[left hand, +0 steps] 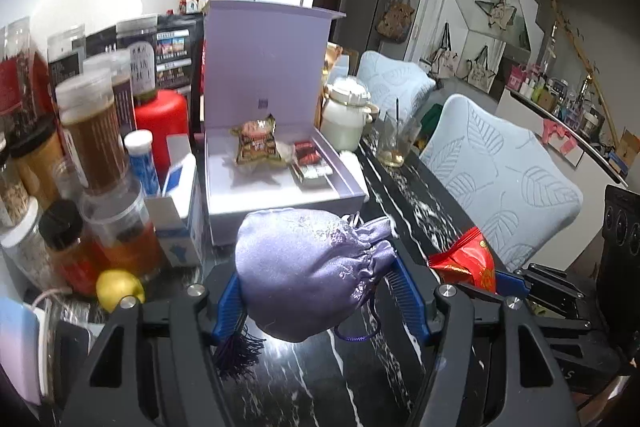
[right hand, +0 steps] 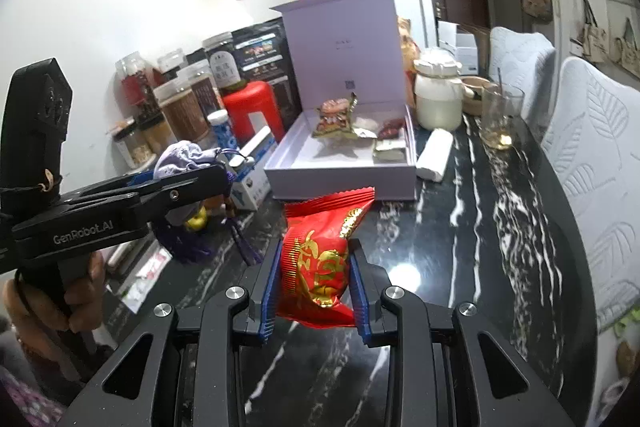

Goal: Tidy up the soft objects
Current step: 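Carry the lavender pouch and red candy packet up over the lavender box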

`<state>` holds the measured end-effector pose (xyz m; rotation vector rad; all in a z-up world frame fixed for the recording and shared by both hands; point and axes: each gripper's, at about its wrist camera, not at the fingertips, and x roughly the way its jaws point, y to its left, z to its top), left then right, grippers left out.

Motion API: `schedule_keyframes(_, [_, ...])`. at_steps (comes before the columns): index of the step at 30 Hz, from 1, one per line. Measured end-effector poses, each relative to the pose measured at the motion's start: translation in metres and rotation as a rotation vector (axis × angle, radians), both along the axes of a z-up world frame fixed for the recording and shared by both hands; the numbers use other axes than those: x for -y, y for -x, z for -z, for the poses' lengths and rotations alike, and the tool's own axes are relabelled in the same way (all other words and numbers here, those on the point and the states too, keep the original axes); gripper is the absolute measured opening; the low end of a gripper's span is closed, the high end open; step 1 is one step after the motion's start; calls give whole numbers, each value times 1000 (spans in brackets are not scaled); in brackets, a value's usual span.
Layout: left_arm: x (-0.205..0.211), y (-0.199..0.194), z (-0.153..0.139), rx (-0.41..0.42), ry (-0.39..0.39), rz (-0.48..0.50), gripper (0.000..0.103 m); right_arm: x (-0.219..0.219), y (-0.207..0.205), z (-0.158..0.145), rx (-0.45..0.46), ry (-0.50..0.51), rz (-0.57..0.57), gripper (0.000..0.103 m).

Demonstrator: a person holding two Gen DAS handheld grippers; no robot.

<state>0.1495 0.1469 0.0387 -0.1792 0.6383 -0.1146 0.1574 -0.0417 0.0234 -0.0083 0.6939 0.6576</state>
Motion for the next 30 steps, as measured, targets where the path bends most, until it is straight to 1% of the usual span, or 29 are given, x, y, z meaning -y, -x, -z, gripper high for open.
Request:
schedule_keyframes(11, [-10, -38, -30, 91, -1, -9, 65, -13, -39, -33, 67, -29, -50, 31])
schedule_keyframes(15, [-12, -59, -40, 121, -11, -7, 65, -19, -61, -44, 96, -34, -61, 31])
schedule_keyframes(18, [-15, -77, -45, 137, -2, -17, 65, -24, -78, -50, 111, -42, -72, 31])
schedule_keyframes(24, [-21, -118, -45, 141, -3, -36, 65, -36, -118, -56, 137, -40, -83, 31])
schedule_keyframes(30, [-29, -155, -31, 116, -13, -69, 65, -47, -156, -50, 149, -40, -83, 31])
